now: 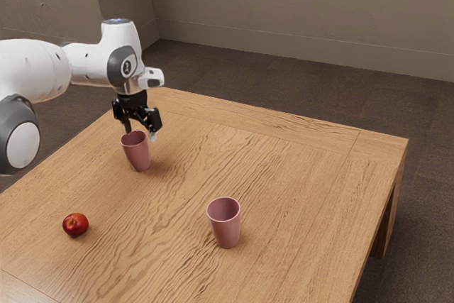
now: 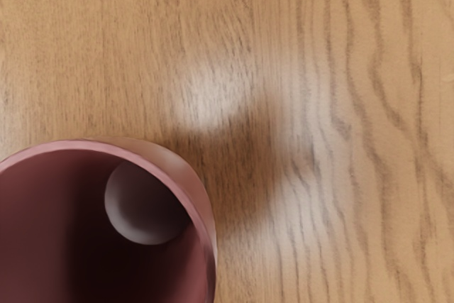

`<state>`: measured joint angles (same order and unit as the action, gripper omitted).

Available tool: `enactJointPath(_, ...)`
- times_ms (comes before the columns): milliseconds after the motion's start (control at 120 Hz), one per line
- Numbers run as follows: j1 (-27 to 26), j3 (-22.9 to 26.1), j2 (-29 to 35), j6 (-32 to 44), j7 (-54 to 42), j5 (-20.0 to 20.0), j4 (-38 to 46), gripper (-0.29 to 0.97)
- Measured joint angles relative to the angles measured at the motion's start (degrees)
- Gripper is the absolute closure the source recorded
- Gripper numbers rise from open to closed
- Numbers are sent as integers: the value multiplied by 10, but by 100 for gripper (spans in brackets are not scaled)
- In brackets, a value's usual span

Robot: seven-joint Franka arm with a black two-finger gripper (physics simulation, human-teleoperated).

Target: Place the left cup onto the right cup

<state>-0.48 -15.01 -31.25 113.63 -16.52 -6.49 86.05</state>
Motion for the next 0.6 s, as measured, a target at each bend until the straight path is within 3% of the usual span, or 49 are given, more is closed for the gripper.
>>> enactJointPath(342,4,4,-20,57,-3,-4,35,0)
enactJointPath(600,4,6,-23,82,-4,-4,37,56)
